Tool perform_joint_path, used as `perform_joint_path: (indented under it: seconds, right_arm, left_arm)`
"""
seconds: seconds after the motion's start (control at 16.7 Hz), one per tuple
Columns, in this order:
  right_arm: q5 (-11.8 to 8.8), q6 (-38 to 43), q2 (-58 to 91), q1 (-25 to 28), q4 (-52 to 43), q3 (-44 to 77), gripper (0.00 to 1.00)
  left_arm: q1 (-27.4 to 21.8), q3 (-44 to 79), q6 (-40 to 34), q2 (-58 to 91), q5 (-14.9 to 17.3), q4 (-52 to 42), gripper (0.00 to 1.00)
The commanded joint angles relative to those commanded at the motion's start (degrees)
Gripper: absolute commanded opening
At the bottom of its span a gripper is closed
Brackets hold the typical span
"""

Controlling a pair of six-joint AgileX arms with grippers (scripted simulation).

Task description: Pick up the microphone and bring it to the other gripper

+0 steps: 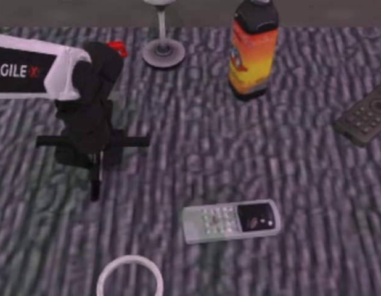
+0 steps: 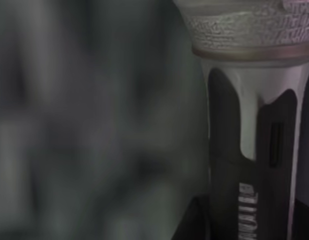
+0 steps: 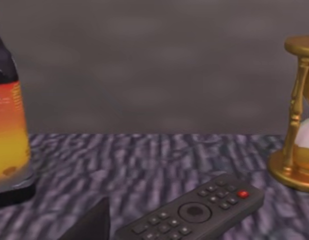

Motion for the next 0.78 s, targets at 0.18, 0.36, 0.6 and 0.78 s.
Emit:
perform_joint_path:
  seconds: [0.18, 0.36, 0.6, 0.78]
  right_arm:
    - [0.0, 0.0, 0.0, 0.0, 0.0, 0.0, 1.00]
    - [0.0, 0.0, 0.0, 0.0, 0.0, 0.0, 1.00]
    - [0.0, 0.0, 0.0, 0.0, 0.0, 0.0, 1.00]
    - [0.0, 0.0, 0.0, 0.0, 0.0, 0.0, 1.00]
  left_arm:
    - [0.0, 1.1, 0.8, -3.2, -1.0, -1.3, 0.00]
    - [0.0, 0.4, 1.7, -3.9, 0.4, 2.3, 0.00]
    - [0.4, -2.5, 4.1, -6.0, 5.2, 14.5, 0.00]
    - [0.8, -6.2, 6.6, -8.6, 10.2, 27.6, 0.00]
